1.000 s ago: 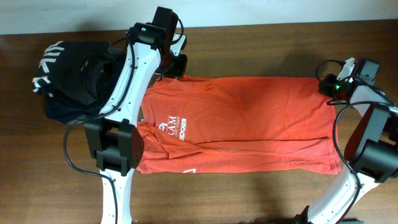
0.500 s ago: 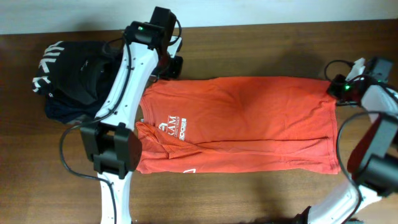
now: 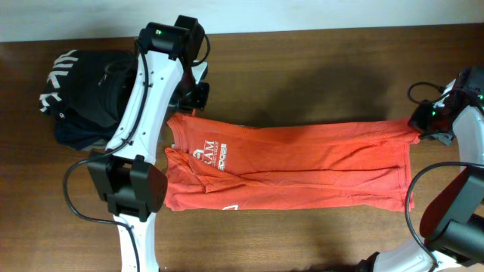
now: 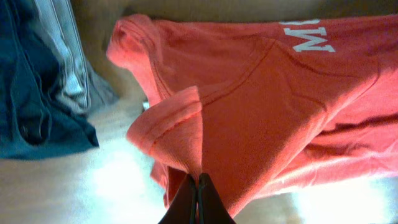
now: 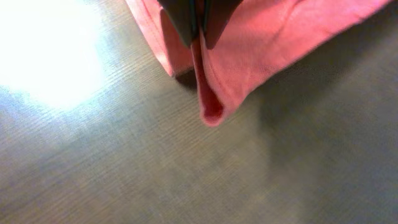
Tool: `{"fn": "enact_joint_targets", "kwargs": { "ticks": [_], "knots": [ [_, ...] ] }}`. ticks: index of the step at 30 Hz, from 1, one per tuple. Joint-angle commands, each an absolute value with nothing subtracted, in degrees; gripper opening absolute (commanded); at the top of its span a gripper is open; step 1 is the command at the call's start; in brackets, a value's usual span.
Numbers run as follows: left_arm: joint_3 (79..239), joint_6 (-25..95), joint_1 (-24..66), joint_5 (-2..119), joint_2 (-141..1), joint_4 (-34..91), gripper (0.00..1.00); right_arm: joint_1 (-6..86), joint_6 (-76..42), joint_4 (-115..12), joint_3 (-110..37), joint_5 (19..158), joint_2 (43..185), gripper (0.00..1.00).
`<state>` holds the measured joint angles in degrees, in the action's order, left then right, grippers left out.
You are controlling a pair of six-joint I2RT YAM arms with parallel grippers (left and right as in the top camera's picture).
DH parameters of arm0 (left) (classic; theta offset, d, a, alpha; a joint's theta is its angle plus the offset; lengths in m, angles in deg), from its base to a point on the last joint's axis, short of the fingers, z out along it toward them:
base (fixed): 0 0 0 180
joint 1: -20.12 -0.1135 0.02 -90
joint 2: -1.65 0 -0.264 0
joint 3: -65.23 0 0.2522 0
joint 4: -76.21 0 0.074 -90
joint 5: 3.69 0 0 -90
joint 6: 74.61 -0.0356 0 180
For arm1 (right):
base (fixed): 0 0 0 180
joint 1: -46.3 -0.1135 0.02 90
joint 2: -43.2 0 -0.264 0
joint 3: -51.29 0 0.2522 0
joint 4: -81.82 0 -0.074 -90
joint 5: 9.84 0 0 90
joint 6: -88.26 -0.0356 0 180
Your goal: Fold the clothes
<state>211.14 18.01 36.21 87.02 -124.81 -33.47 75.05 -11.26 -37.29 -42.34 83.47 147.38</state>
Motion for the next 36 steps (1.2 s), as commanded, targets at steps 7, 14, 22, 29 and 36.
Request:
{"fn": "enact_joint_targets", "kwargs": {
  "ticks": [7,14,22,29,36],
  "knots": [
    [203.6,19.5,35.6,87.0,-123.3,-34.3,0.00,75.3,-13.2,-29.5,-42.5,72.7,146.3,0.04],
    [194.4,19.4,35.7,87.8,-123.3,-34.3,0.00,75.3,-13.2,-26.1,-42.5,70.3,146.3,0.04],
    [191.8,19.4,35.4,90.6,-123.3,-34.3,0.00,75.3,-14.3,-20.9,-42.5,69.9,146.3,0.04],
    [191.4,19.4,35.5,89.7,-123.3,-34.3,0.00,75.2,-14.3,-19.2,-42.5,68.9,146.3,0.06],
    [186.8,19.4,35.5,88.4,-122.9,-34.3,0.23,75.3,-14.3,-17.9,-42.5,69.0,146.3,0.26]
  ]
}}
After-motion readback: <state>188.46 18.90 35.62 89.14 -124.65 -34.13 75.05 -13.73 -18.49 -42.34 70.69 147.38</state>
